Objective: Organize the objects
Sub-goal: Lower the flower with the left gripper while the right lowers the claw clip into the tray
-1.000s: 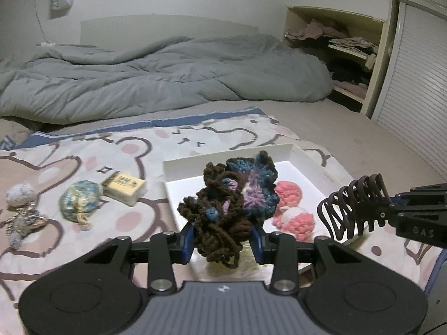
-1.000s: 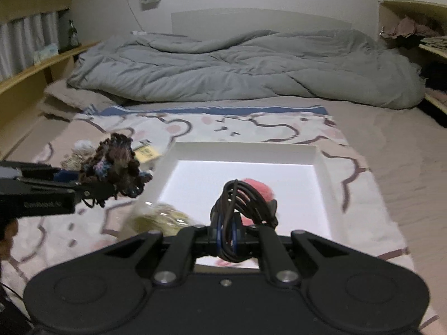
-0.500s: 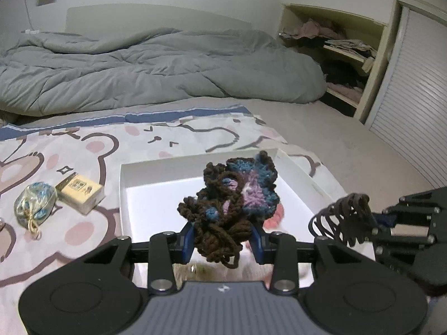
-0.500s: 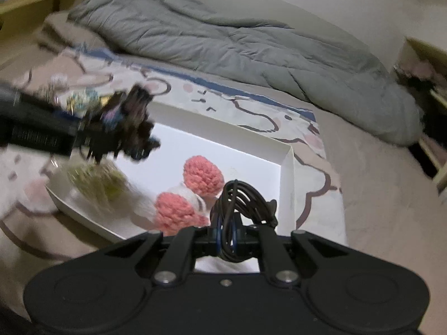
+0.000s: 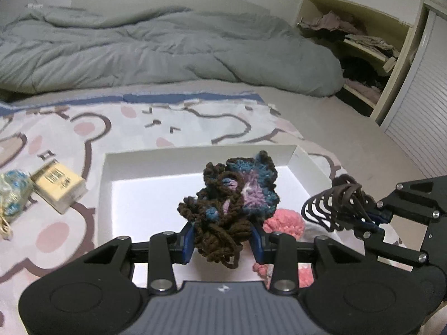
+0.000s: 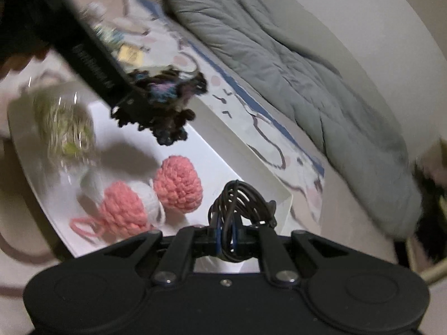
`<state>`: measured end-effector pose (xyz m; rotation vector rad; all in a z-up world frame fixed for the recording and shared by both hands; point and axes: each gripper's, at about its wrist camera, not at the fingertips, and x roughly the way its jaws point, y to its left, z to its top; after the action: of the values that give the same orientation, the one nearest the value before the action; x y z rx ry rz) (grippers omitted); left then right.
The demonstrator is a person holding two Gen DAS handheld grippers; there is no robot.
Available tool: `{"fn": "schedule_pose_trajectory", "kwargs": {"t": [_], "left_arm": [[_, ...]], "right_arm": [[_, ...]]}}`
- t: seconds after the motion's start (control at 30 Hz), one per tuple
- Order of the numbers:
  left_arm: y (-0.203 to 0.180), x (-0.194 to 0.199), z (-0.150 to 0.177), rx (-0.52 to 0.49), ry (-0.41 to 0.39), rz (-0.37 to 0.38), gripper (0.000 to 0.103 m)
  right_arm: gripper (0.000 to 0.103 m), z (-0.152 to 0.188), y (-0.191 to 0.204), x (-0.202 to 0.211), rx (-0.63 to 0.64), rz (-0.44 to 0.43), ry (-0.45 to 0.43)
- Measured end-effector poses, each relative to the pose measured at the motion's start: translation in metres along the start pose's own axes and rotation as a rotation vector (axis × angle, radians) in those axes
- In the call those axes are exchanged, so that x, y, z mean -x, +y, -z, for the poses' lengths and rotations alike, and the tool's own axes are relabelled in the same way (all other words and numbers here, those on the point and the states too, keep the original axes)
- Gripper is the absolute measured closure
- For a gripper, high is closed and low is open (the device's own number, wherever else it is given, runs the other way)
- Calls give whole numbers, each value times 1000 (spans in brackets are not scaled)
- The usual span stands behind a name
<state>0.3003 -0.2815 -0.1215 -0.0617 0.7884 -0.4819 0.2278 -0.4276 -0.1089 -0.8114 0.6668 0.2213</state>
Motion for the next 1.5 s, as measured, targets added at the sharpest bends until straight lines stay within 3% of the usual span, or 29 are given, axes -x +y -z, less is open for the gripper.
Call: {"fn": "schedule_pose_trajectory", "kwargs": {"t": [0.13,0.27,0.4,0.57,0.87,1.1,1.5], "left_arm": [[-5,-12,6,-9,27,-1,62],[-6,-20,16,4,72,18,62],[-11,-20,23,-9,101,31,62],[-12,-14,27,-21,113,37,60],[-6,-1,30,-57,122,9,60],[-2,19,22,-73,97,-17,67],[-10,63,21,-116,97,-31,66]], "right_arm": [[95,11,13,-8,141,6,9],[94,22,20,-5,178,-25,19],[73,24,13,11,147,-88,20],[64,24,5,36,102,-172,37],[60,22,-19,56,-178,-256,17],[56,28,-34,69,-508,-320,-37],[57,29,-38,74,-846,-210,24]]}}
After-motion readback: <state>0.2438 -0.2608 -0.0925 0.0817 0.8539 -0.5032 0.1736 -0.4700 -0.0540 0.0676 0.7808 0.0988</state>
